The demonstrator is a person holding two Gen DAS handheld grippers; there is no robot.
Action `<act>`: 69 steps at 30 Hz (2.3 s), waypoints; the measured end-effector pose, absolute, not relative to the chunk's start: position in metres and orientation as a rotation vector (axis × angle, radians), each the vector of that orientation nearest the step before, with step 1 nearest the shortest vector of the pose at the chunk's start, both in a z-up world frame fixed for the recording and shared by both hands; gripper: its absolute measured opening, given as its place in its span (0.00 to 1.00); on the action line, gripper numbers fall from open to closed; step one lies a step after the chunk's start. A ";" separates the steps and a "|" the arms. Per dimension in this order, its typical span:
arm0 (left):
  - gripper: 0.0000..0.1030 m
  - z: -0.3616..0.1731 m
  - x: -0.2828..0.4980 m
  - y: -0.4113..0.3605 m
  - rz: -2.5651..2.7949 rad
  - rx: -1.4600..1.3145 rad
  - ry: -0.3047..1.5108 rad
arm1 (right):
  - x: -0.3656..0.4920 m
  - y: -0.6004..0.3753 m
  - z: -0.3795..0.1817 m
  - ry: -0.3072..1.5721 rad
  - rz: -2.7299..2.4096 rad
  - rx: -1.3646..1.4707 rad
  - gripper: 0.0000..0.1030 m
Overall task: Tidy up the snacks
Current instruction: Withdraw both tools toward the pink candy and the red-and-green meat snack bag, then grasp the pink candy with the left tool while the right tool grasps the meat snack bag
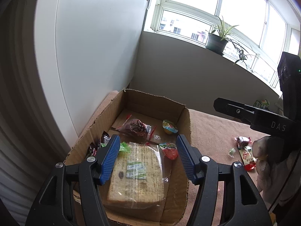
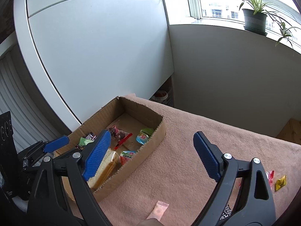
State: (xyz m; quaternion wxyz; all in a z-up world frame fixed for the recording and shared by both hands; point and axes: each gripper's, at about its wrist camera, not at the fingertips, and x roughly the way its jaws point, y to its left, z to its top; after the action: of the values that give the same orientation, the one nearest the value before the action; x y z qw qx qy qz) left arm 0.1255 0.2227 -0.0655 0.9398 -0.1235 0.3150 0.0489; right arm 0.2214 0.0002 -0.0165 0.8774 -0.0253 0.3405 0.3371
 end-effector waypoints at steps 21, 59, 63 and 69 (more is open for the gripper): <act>0.60 -0.098 0.123 0.109 -0.157 -0.196 0.755 | 0.231 -0.187 -0.086 0.905 0.332 -0.005 0.89; 0.17 -0.151 0.159 0.082 -0.146 -0.135 0.882 | 0.245 -0.132 -0.139 0.997 0.335 -0.188 0.68; 0.17 -0.149 0.156 0.083 -0.149 -0.139 0.879 | 0.238 -0.135 -0.137 0.993 0.343 -0.183 0.63; 0.17 -0.144 0.152 0.087 -0.157 -0.155 0.874 | 0.232 -0.149 -0.135 0.978 0.356 -0.146 0.62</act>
State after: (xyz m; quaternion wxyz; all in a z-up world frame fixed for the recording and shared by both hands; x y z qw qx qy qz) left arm 0.1517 0.0870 -0.1438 0.9002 -0.0750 0.4223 -0.0756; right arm 0.2318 -0.1494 -0.1350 0.8651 -0.0696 0.4669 0.1697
